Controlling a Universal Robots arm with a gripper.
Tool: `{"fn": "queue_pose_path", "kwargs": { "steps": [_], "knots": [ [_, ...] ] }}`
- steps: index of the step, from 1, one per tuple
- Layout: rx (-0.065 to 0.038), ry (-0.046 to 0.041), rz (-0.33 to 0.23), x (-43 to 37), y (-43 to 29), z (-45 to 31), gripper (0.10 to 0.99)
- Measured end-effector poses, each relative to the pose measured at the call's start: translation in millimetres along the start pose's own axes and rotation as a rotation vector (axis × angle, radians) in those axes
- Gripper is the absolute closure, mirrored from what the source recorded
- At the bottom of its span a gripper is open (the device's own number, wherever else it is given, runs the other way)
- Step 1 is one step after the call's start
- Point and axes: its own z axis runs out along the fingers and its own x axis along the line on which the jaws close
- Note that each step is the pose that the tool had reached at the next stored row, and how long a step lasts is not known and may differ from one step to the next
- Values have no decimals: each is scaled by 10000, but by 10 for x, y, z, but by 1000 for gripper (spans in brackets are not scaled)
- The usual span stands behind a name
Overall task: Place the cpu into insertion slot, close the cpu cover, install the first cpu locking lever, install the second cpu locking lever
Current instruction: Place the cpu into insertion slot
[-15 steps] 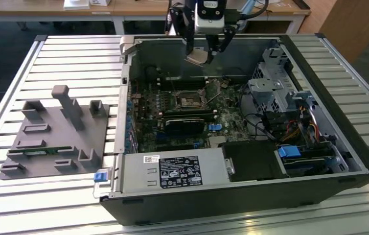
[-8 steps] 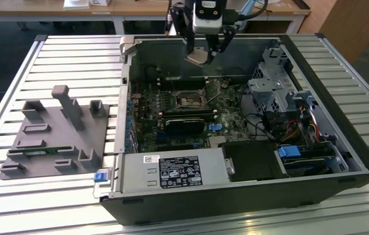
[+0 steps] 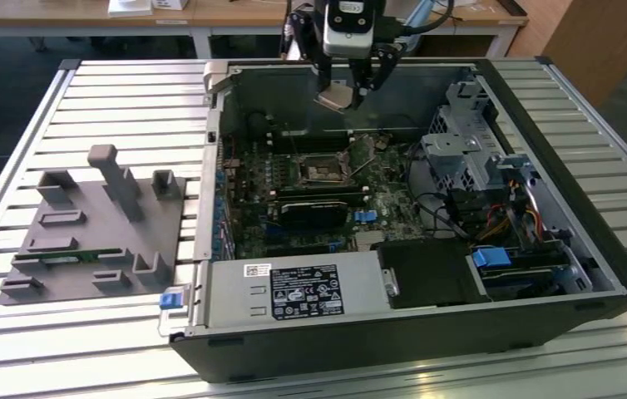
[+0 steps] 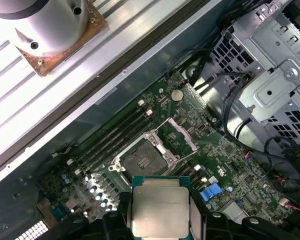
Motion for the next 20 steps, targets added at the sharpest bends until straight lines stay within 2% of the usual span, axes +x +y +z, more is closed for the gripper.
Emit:
{"fn": "queue_pose_path", "kwargs": {
  "steps": [14, 15, 20],
  "knots": [
    [-19, -85, 951, 8, -8, 8, 545],
    [-28, -126, 1404, 9, -8, 14, 545],
    [-34, -157, 1756, 10, -8, 17, 545]
  ]
}}
